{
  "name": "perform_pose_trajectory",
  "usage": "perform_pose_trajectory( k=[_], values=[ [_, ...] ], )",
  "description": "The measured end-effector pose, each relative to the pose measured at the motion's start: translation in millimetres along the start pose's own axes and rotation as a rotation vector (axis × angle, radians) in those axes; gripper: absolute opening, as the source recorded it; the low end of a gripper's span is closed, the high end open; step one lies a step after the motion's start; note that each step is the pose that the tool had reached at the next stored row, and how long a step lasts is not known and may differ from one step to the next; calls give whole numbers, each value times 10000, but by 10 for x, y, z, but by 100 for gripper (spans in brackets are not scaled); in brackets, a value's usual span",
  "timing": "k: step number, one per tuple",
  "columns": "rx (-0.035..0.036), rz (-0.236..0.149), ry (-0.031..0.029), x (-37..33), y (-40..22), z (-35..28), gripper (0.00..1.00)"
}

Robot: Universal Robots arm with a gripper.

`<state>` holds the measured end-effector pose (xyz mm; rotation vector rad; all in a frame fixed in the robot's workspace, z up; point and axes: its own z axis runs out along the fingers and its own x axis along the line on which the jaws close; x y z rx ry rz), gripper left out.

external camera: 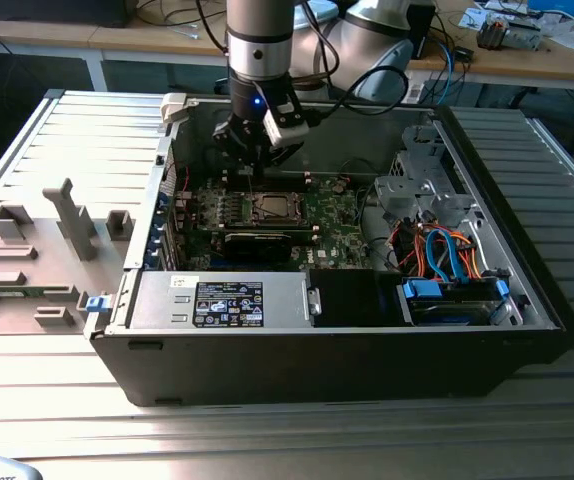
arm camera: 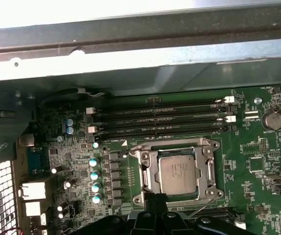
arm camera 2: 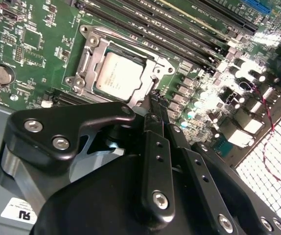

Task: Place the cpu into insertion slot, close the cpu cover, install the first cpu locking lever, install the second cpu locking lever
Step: 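Install the first cpu locking lever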

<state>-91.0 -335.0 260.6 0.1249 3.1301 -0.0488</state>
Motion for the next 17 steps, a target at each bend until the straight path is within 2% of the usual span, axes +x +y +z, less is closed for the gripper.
perform_pose_trajectory(
  k=[5,6,12,17],
  values=[
    [-21,-1,2,65,-6,-1,11],
    [-43,-10,4,93,-8,-1,11],
    [-128,-341,1,156,-12,-1,11],
    [-148,-444,0,219,-3,-2,11]
  ],
)
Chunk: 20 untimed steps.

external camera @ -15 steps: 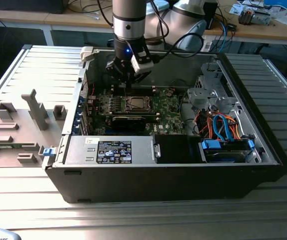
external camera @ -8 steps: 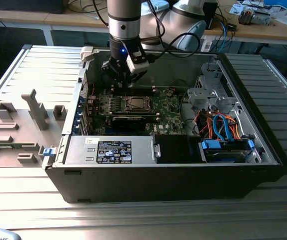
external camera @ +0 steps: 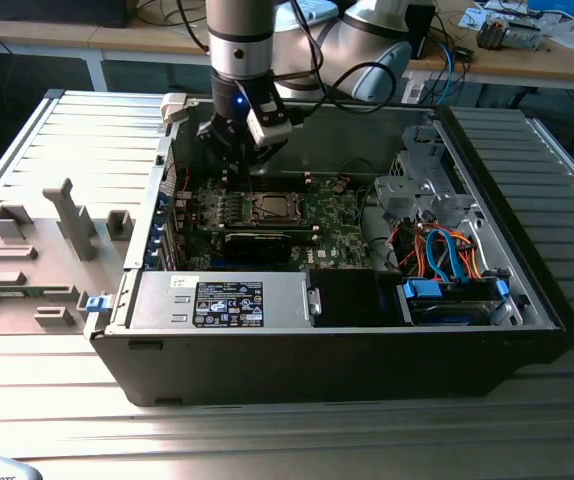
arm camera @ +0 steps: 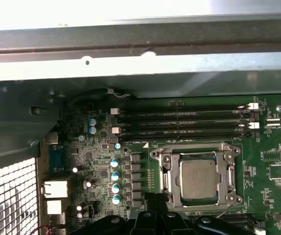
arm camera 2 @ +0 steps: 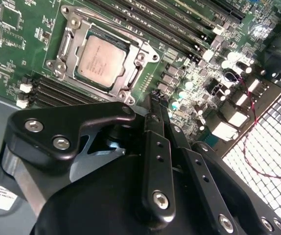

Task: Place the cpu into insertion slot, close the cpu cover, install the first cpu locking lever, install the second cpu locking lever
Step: 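Install the first cpu locking lever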

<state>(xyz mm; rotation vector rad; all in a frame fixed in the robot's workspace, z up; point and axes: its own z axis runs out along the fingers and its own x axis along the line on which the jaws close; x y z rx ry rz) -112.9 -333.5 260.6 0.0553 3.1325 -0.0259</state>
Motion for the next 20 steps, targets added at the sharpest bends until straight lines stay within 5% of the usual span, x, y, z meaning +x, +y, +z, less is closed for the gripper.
perform_pose_trajectory(
  k=[3,9,14,20],
  values=[
    [-35,-48,1,14,20,-1,11],
    [-223,-114,4,36,56,0,11],
    [-277,-173,6,93,71,-2,11],
    [-339,-188,7,97,184,-3,11]
  ],
)
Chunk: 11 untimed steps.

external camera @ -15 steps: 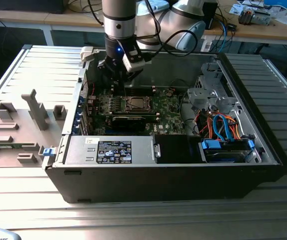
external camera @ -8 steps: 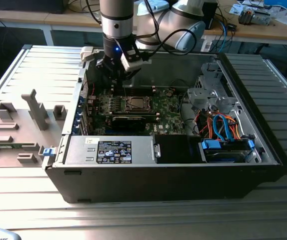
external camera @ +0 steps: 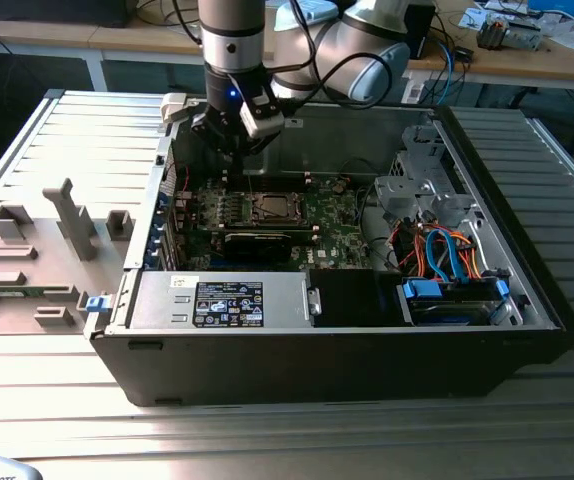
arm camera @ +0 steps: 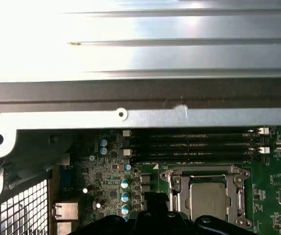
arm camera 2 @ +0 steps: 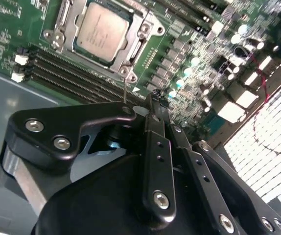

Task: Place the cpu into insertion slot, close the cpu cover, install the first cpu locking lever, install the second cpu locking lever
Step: 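Install the first cpu locking lever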

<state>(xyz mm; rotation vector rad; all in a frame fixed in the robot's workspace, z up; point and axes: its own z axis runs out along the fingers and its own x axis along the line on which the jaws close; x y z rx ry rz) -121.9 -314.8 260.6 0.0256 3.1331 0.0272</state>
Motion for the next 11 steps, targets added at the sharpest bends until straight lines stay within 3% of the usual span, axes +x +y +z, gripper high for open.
perform_pose_trajectory(
  k=[5,8,11],
  values=[
    [-67,-9,2,1,74,1,11],
    [-76,-23,2,2,120,2,11],
    [-75,-31,3,2,126,2,11]
  ],
)
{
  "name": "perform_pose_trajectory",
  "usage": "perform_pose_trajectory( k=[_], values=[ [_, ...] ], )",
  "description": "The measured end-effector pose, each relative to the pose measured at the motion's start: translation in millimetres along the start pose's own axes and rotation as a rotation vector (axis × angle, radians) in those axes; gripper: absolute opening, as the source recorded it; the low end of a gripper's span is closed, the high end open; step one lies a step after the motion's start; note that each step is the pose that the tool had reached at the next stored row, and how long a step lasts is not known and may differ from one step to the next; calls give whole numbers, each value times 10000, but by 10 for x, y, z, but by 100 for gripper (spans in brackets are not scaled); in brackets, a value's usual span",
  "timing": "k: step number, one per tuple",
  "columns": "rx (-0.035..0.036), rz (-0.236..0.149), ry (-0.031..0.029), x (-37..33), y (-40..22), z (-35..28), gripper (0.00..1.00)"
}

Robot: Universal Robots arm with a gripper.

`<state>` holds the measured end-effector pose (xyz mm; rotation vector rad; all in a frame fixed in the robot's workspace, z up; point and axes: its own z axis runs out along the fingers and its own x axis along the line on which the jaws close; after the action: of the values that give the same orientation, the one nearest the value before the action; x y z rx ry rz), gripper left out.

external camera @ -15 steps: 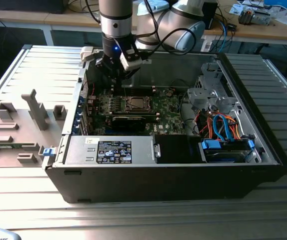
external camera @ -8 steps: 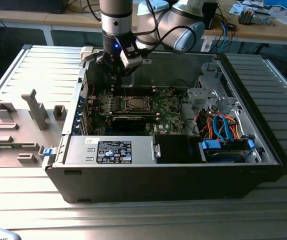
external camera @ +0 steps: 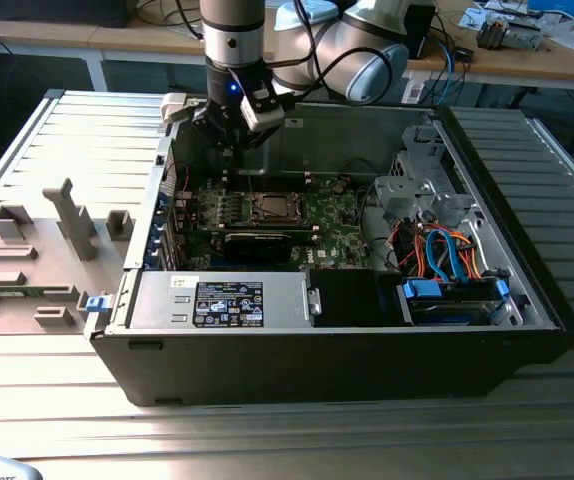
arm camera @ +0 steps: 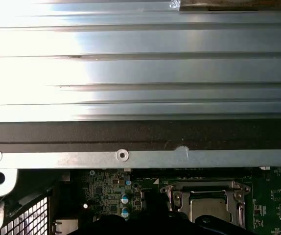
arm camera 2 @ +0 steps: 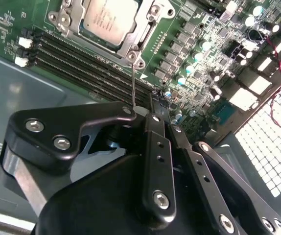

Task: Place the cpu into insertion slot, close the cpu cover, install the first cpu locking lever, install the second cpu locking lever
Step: 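Install the first cpu locking lever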

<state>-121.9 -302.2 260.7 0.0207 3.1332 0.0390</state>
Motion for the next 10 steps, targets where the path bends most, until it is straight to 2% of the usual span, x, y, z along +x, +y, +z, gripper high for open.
perform_pose_trajectory(
  k=[10],
  values=[
    [5,1,0,-11,1,1,11]
  ],
)
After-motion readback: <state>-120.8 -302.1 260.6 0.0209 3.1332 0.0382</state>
